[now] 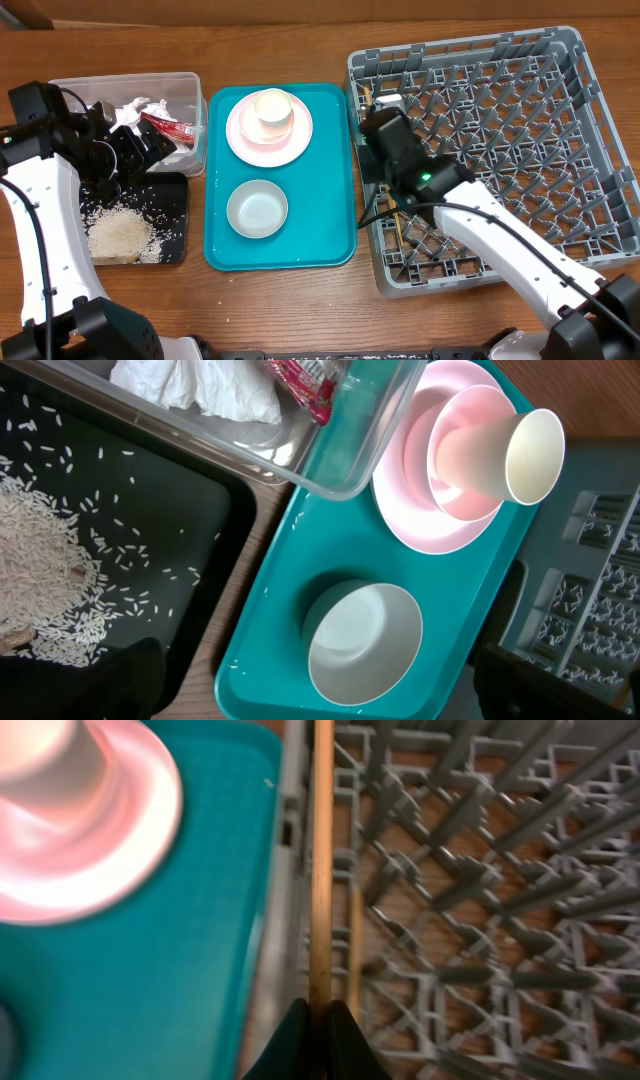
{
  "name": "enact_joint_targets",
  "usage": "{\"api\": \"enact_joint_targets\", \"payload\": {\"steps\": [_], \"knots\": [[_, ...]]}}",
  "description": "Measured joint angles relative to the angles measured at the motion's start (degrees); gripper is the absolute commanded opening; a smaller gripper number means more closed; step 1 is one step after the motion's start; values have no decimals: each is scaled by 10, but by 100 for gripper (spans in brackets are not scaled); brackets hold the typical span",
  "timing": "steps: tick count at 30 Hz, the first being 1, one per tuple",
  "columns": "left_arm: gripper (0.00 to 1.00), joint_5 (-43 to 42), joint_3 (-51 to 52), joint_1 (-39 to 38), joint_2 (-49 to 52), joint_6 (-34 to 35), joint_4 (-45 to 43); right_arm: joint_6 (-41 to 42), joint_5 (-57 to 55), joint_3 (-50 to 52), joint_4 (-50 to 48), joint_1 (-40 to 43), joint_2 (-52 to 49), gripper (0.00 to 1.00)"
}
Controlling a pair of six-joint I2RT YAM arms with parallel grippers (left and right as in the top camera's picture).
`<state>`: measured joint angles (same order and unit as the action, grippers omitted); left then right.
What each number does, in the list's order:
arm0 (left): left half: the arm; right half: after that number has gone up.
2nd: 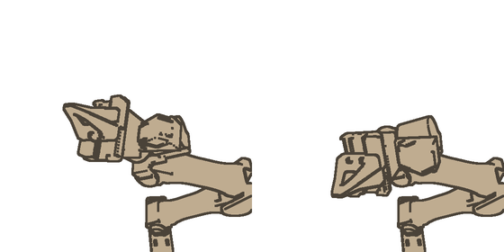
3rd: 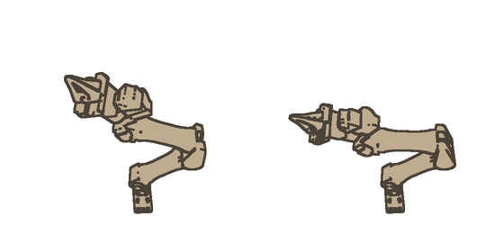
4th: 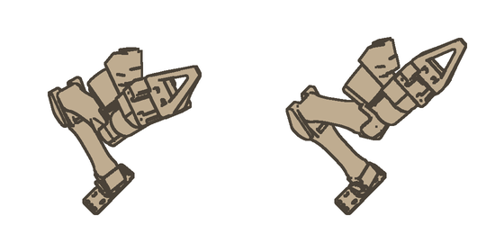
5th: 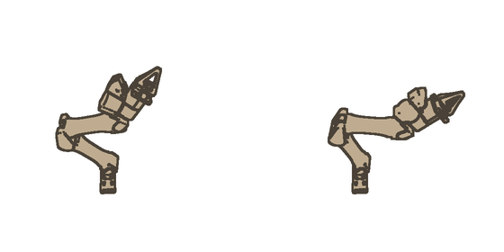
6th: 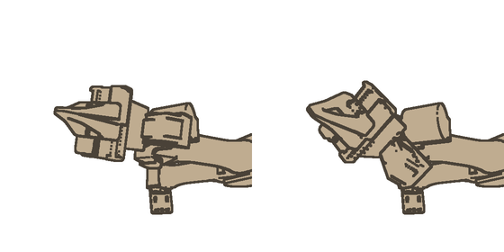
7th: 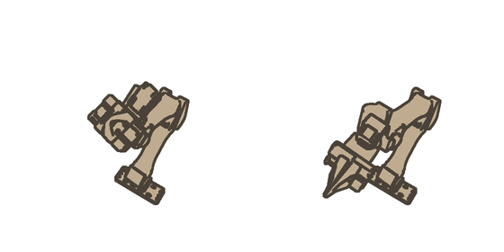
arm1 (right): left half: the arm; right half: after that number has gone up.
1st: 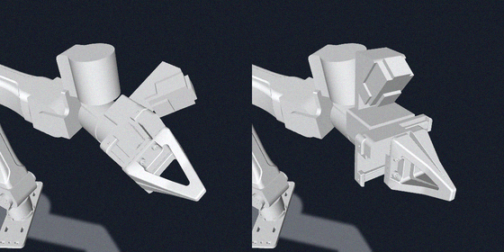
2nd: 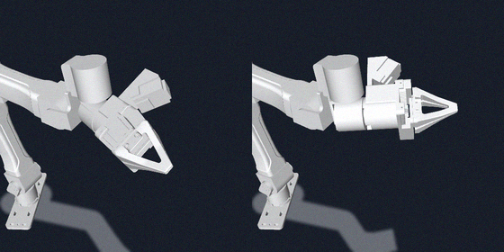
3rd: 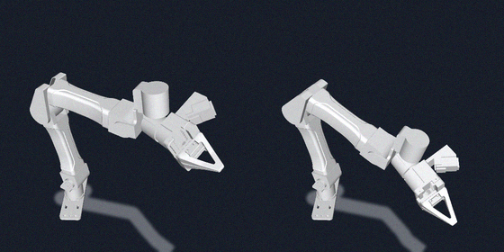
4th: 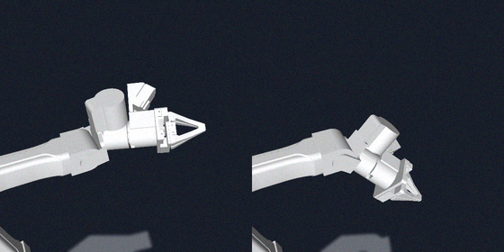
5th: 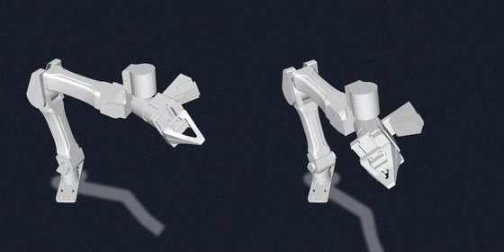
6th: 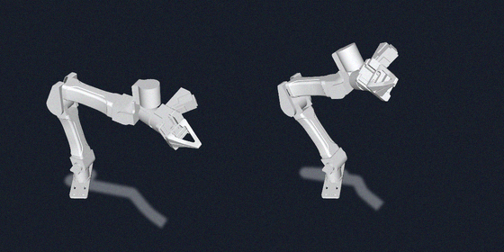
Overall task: Sort waste into correct bins and load items into the dishwasher
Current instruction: 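Lift the chopsticks with the right gripper and drop them into the rack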
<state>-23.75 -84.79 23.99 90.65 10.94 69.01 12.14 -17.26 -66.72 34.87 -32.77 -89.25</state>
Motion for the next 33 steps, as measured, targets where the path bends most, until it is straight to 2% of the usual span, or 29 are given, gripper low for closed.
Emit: {"api": "enact_joint_targets", "payload": {"steps": [7, 8, 9, 17, 33], "knots": [[100, 0, 0, 0, 0, 0, 0, -50, 54, 0, 29, 34, -1, 4], [100, 0, 0, 0, 0, 0, 0, -52, 61, 0, 30, 35, -1, 8], [100, 0, 0, 0, 0, 0, 0, -54, 67, 0, 30, 35, -1, 18], [100, 0, 0, 0, 0, 0, 0, -61, 91, 0, 36, 35, -2, 33], [100, 0, 0, 0, 0, 0, 0, -61, 193, 32, 35, 35, -2, 35]]}}
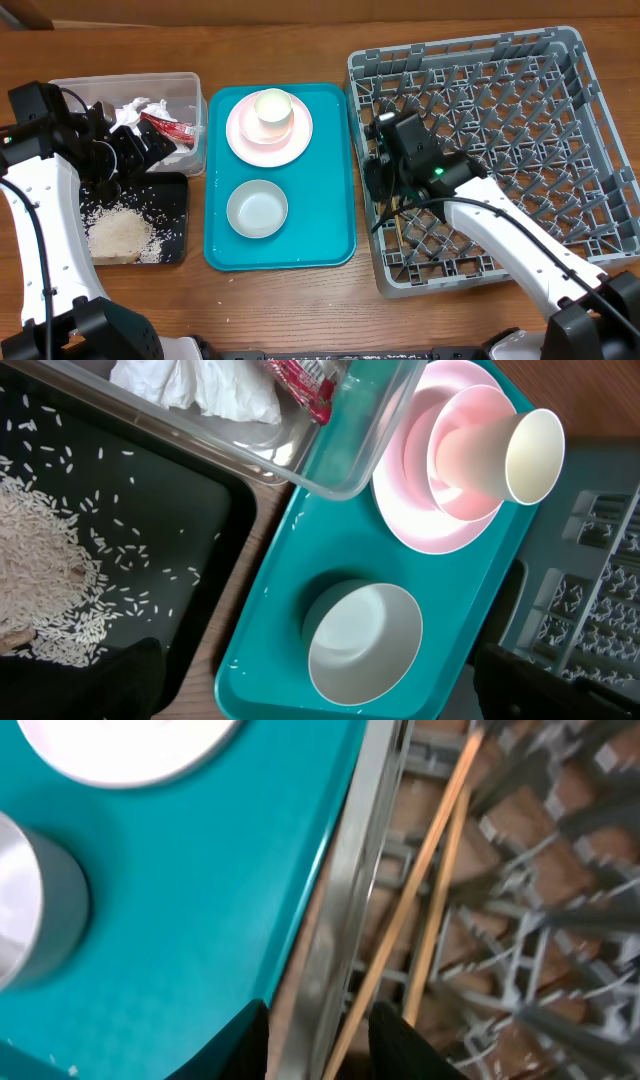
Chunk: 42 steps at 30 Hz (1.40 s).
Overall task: Sort waste into correct bins and load items into the dishwasher
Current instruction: 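Lift the chopsticks with the right gripper and drop them into the rack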
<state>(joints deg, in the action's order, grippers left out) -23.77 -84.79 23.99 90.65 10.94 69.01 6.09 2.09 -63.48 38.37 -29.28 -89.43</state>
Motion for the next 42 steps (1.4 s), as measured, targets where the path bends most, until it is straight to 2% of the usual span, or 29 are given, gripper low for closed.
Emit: {"api": "enact_joint_targets", "payload": {"steps": [4, 6, 7, 8, 15, 17, 19, 20, 23, 34, 36, 39, 40, 42], "knots": [[100, 0, 0, 0, 0, 0, 0, 19, 17, 13, -2, 0, -2, 33], [100, 0, 0, 0, 0, 0, 0, 28, 22, 13, -4, 0, -2, 25], [100, 0, 0, 0, 0, 0, 0, 30, 23, 14, -7, 0, -2, 16], [100, 0, 0, 0, 0, 0, 0, 32, 24, 14, -9, 0, -2, 12], [100, 0, 0, 0, 0, 0, 0, 63, 30, 17, -11, 0, -2, 14], [100, 0, 0, 0, 0, 0, 0, 68, 31, 19, -11, 0, -2, 18], [100, 0, 0, 0, 0, 0, 0, 72, 37, 24, -13, 0, -2, 18], [100, 0, 0, 0, 0, 0, 0, 73, 38, 28, -13, 0, -2, 17], [100, 0, 0, 0, 0, 0, 0, 83, 38, 32, -16, -3, -2, 4], [100, 0, 0, 0, 0, 0, 0, 166, 12, 44, -91, -11, -9, 4], [100, 0, 0, 0, 0, 0, 0, 170, 11, 44, -93, -11, -9, 8], [100, 0, 0, 0, 0, 0, 0, 172, 10, 44, -93, -11, -9, 21], [100, 0, 0, 0, 0, 0, 0, 170, 9, 44, -93, -12, -9, 29], [100, 0, 0, 0, 0, 0, 0, 165, 11, 40, -97, -12, -9, 32]]}}
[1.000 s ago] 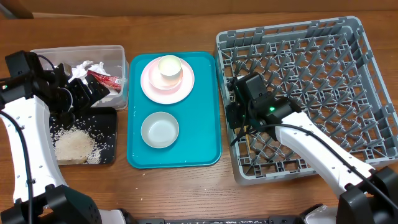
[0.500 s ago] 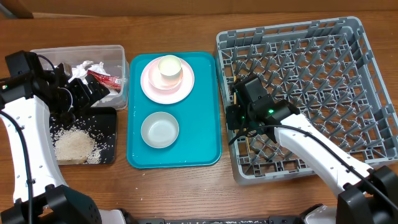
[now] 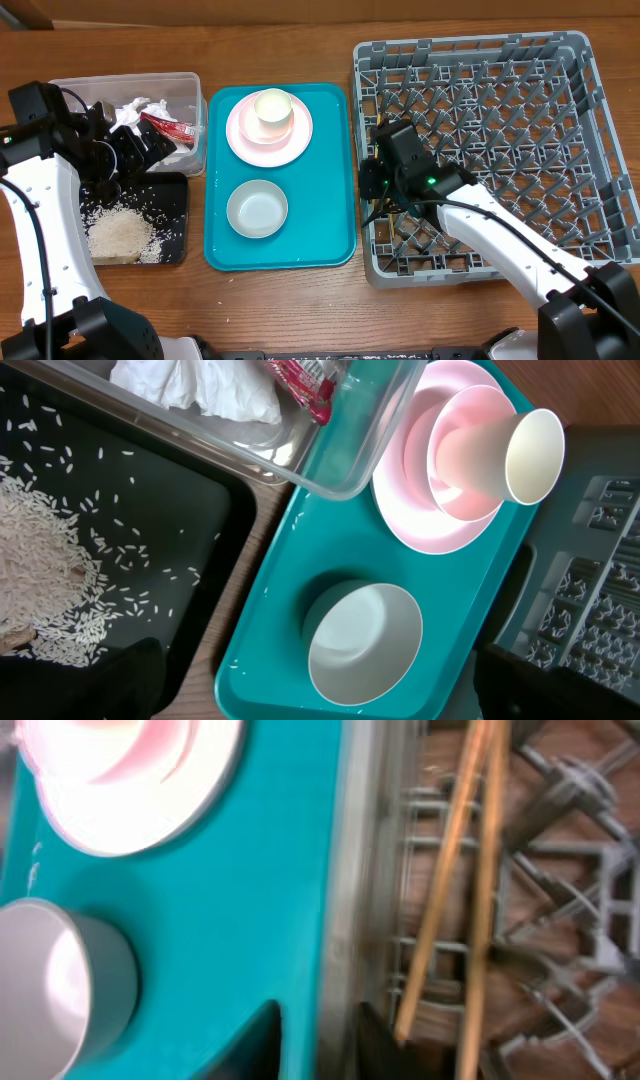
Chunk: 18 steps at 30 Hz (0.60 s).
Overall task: Sort waste into correct bins and load items into the dishwasher
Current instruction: 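Lift the chopsticks with the right gripper and drop them into the rack, then reach the right gripper to the grey bowl and grasp its rim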
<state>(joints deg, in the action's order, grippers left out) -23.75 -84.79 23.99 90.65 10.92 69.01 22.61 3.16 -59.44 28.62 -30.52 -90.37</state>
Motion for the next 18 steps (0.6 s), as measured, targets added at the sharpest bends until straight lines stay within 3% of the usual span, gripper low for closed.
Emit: {"api": "enact_joint_targets", "payload": {"steps": [4, 9, 13, 17, 18], "knots": [[100, 0, 0, 0, 0, 0, 0, -1, 7, -42, 29, -4, 0, 40], [100, 0, 0, 0, 0, 0, 0, -2, 19, -127, 82, -21, 2, 43], [100, 0, 0, 0, 0, 0, 0, -2, 29, -151, 69, -78, 9, 49], [100, 0, 0, 0, 0, 0, 0, -17, 33, -151, 32, -159, 2, 67], [100, 0, 0, 0, 0, 0, 0, -21, 35, -151, 22, -175, -1, 66]]}}
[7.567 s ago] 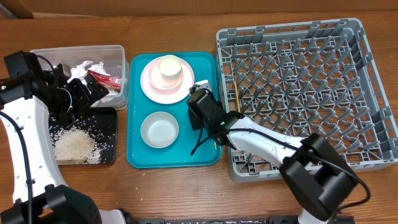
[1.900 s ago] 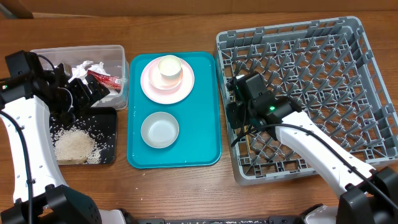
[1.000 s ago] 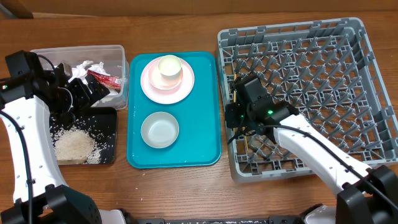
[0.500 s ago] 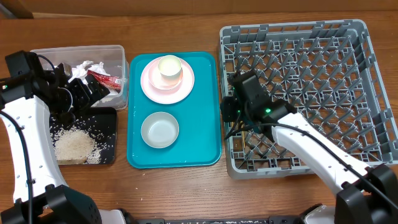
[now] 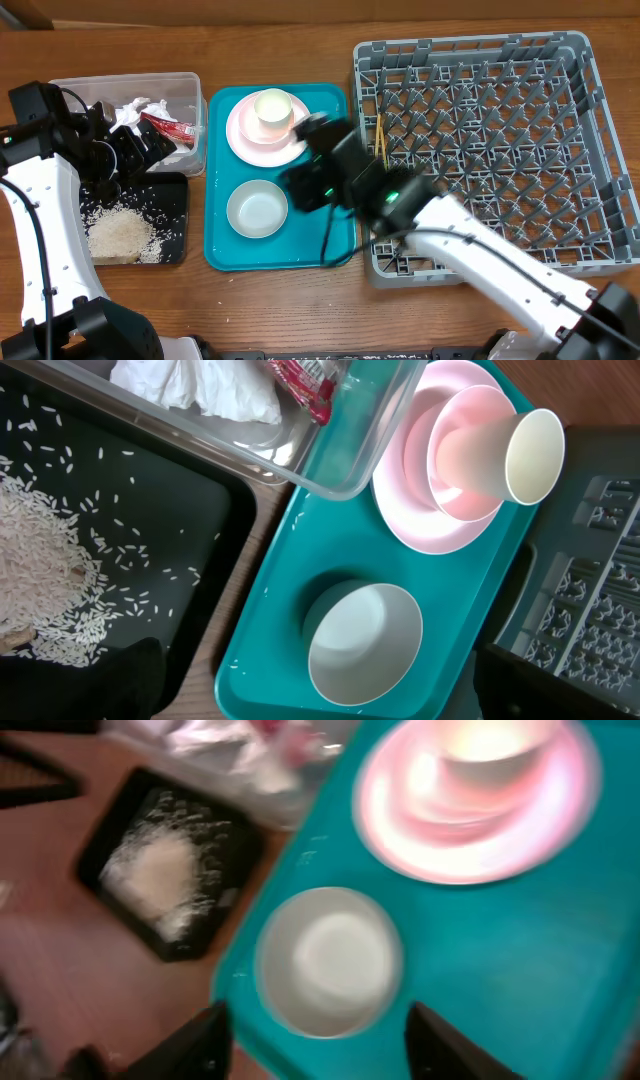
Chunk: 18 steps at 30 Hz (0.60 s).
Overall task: Sort waste into correct bins and load items into the dishwasher
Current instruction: 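Reach the right gripper to the grey bowl and grasp its rim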
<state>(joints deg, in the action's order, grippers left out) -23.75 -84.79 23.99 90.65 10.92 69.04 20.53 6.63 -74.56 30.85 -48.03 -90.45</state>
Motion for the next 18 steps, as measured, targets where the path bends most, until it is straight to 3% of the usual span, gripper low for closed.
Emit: {"api": "enact_joint_targets", "payload": {"steps": [8, 18], "knots": [[100, 2, 0, 0, 0, 0, 0, -26, -6, 0, -107, -108, -72, 56], [100, 2, 0, 0, 0, 0, 0, -81, -41, 0, -143, -125, -208, 47]]}}
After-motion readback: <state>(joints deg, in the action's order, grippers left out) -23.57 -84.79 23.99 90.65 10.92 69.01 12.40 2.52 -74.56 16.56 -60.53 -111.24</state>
